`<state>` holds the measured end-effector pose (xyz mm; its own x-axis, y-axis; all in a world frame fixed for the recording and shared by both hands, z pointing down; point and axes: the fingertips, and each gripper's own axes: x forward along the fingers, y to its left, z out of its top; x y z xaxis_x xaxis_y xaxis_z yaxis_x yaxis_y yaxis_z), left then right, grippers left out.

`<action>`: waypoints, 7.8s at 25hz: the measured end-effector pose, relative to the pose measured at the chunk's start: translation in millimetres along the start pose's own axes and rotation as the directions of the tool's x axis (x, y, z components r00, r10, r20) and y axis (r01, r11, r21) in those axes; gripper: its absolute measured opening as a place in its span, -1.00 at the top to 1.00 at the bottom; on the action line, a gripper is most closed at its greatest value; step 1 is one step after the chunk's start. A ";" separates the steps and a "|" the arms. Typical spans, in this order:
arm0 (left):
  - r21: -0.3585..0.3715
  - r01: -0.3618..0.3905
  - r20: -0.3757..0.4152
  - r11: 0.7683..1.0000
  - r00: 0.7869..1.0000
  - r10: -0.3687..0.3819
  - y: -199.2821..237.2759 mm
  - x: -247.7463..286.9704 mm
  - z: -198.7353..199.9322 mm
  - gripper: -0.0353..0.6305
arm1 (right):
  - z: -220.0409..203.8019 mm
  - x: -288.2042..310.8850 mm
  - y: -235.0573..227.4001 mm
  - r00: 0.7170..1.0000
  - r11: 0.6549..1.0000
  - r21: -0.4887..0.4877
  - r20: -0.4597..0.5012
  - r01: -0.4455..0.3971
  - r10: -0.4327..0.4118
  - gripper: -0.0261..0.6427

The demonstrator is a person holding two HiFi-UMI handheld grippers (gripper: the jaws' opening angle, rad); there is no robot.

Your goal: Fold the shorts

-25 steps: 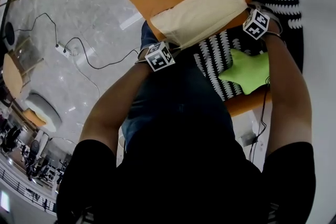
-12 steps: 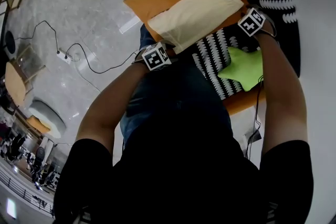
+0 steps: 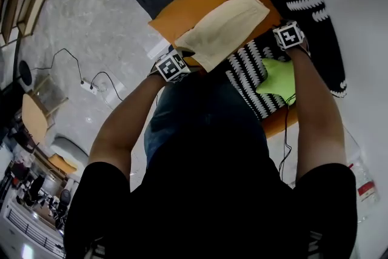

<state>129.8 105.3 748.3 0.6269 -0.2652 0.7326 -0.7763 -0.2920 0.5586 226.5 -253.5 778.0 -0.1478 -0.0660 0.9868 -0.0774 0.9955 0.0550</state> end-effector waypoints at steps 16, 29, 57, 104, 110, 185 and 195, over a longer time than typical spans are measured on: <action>-0.034 -0.004 0.061 0.999 0.998 0.006 84.8 -34.9 148.0 0.09 | 10.1 -2.6 -1.4 0.940 0.728 0.621 0.327 -0.289 0.095 0.36; -0.047 0.044 0.056 0.998 0.998 -0.042 155.4 1.0 228.3 0.09 | 36.8 35.3 -3.5 0.887 0.569 0.708 0.452 -0.419 0.091 0.33; -0.097 0.112 -0.012 0.989 0.993 -0.113 198.8 101.4 270.9 0.25 | 84.9 78.0 12.3 0.861 0.628 0.631 0.491 -0.456 0.132 0.35; 0.596 -0.016 -0.040 0.803 0.998 0.050 109.6 -26.4 144.6 0.67 | 118.1 -46.7 189.2 0.780 0.885 0.119 0.534 -0.450 0.325 0.67; 0.588 -0.030 -0.069 0.809 0.994 0.087 106.5 -18.8 99.3 0.64 | 111.7 -30.1 237.4 0.817 0.910 0.025 0.452 -0.414 0.359 0.66; 0.078 -0.349 0.414 0.934 0.863 0.288 -69.6 -303.5 202.4 0.18 | 123.6 -402.0 123.4 0.644 0.916 0.251 0.765 -0.314 0.011 0.63; 0.067 -0.392 0.528 0.918 0.794 0.301 -98.3 -345.7 228.9 0.23 | 115.0 -462.9 112.4 0.580 0.920 0.261 0.813 -0.293 -0.046 0.67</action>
<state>4.5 15.4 351.1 0.2993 -0.7838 0.5442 -0.9536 -0.2255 0.1996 172.9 -118.9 309.8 -0.8838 -0.1397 0.4465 -0.2856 0.9170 -0.2785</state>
